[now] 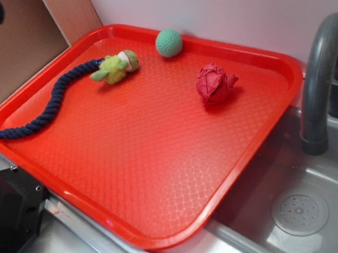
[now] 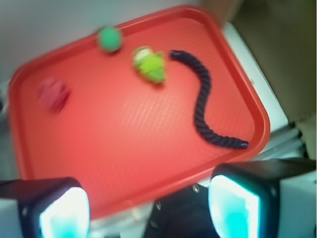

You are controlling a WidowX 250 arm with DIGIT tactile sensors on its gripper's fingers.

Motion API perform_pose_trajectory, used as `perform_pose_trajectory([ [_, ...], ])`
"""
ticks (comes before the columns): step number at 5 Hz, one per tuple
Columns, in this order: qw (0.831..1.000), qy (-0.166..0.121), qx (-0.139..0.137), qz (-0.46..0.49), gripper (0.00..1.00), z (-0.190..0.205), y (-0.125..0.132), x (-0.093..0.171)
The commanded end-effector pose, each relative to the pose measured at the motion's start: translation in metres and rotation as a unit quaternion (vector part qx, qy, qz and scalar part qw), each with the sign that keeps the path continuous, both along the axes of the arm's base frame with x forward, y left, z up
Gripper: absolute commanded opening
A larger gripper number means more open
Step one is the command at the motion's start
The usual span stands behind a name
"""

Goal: Grab the blue rope.

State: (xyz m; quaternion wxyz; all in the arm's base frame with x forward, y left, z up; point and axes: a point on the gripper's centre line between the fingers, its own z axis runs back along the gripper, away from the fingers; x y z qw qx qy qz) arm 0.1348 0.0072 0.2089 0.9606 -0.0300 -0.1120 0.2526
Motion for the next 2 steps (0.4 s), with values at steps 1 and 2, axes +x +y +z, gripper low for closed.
perform_pose_trajectory([
  [1, 0.992, -0.003, 0.030, 0.125, 1.00, -0.061, 0.048, 0.030],
  [2, 0.986, -0.004, 0.086, 0.142, 1.00, -0.089, 0.065, 0.038],
])
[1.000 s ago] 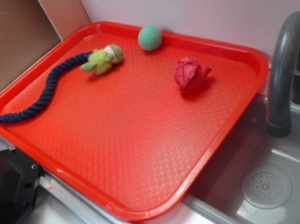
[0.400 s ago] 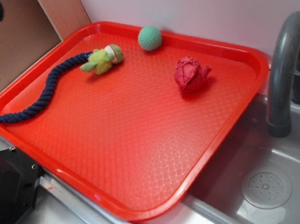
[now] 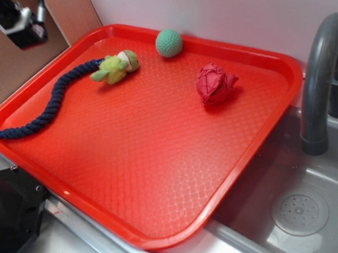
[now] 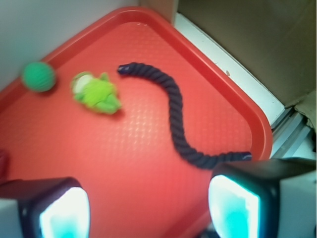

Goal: Grab the blue rope.

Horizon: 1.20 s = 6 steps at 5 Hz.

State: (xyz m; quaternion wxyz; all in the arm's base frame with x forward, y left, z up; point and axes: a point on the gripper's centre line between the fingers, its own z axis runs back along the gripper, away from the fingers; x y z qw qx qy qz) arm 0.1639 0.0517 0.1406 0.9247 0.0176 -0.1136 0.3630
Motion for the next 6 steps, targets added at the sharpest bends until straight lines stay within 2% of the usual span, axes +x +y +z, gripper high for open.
perform_pose_trajectory([
  [1, 0.999, 0.009, 0.040, 0.008, 1.00, -0.051, 0.036, 0.013],
  [2, 1.000, 0.012, 0.015, 0.000, 1.00, -0.077, 0.049, 0.015],
  [3, 0.999, 0.022, -0.016, -0.033, 1.00, -0.107, 0.050, 0.018],
  [4, 0.997, 0.016, -0.040, -0.062, 1.00, -0.127, 0.049, 0.021],
  [5, 0.997, 0.025, -0.037, -0.063, 0.86, -0.137, 0.045, 0.024],
  [6, 0.997, 0.027, -0.030, -0.066, 0.00, -0.137, 0.045, 0.023],
])
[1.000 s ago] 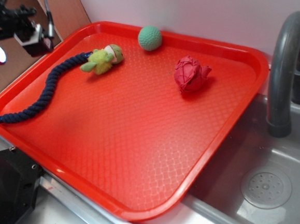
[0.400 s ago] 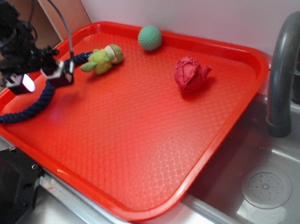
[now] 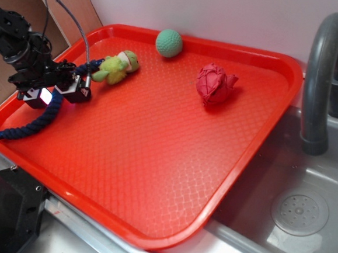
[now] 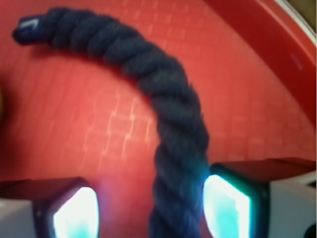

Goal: Grab the blue rope.

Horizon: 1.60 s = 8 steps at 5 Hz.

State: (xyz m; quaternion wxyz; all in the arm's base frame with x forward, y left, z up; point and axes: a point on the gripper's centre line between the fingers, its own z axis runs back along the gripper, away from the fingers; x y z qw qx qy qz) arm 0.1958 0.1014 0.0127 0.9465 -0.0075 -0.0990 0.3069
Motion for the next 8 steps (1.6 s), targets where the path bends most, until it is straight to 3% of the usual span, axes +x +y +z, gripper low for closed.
perform_pose_trajectory([
  [1, 1.000, 0.023, -0.006, 0.003, 0.00, -0.012, -0.002, -0.010],
  [2, 1.000, 0.025, 0.002, -0.001, 0.00, -0.003, -0.003, -0.005],
  [3, 0.999, 0.026, 0.040, 0.002, 0.00, 0.029, -0.020, 0.004],
  [4, 1.000, 0.007, 0.027, -0.009, 0.00, 0.080, -0.047, 0.006],
  [5, 0.999, -0.031, -0.003, -0.044, 0.00, 0.131, -0.089, -0.001],
  [6, 0.996, -0.043, -0.024, -0.071, 0.00, 0.171, -0.124, -0.012],
  [7, 0.994, -0.055, -0.031, -0.084, 0.00, 0.182, -0.140, -0.023],
  [8, 0.996, -0.041, -0.023, -0.081, 0.00, 0.171, -0.136, -0.021],
])
